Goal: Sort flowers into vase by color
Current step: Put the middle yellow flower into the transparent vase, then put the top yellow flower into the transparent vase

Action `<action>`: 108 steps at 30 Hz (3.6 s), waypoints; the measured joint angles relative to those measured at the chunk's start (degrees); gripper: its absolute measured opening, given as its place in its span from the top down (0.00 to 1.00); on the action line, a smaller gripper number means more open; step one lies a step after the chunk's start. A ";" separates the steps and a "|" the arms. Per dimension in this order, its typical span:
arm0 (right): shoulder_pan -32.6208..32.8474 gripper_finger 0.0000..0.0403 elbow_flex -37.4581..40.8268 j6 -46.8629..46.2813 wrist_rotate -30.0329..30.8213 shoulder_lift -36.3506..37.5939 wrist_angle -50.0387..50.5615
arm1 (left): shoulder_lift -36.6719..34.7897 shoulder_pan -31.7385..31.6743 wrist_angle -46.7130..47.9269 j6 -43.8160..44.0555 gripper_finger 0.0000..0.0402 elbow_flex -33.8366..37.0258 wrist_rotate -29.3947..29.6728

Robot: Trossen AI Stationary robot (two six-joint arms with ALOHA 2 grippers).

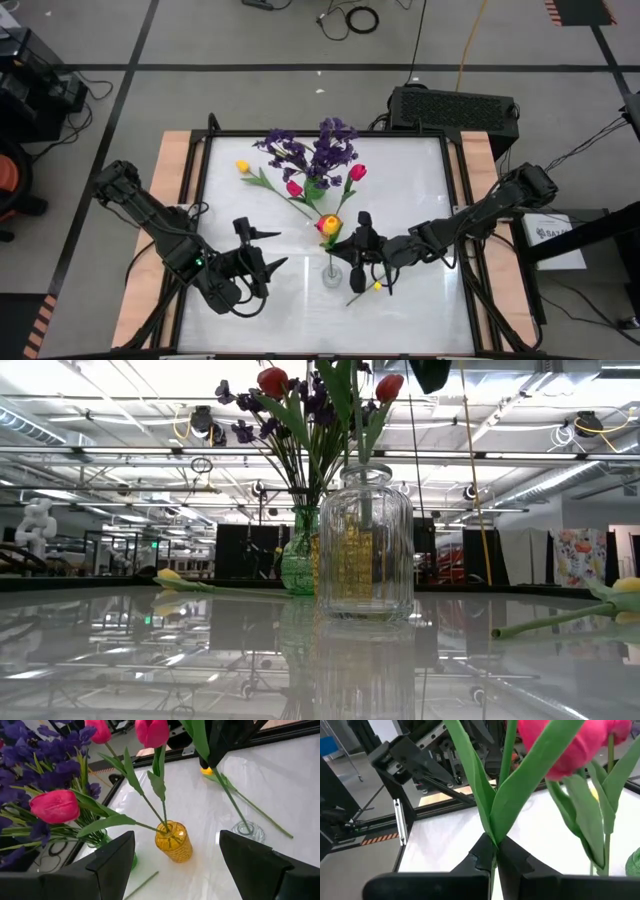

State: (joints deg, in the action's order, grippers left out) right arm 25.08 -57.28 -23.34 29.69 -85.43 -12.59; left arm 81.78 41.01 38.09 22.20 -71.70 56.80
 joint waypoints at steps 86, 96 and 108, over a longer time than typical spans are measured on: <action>9.90 0.40 -0.42 -3.99 0.81 21.27 30.79 | 1.65 -38.80 6.33 66.70 0.48 23.44 -11.09; 9.90 0.40 -0.42 -2.52 0.48 21.71 30.74 | 8.22 -43.16 3.53 74.87 0.48 23.43 -14.66; 9.88 0.40 -0.42 -2.79 0.72 22.80 30.77 | 17.04 -46.60 -3.51 74.82 0.48 23.43 -14.01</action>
State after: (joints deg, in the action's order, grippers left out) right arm 34.96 -57.69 -26.13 30.41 -62.63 18.17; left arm 98.82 -5.59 34.58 97.02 -48.27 42.78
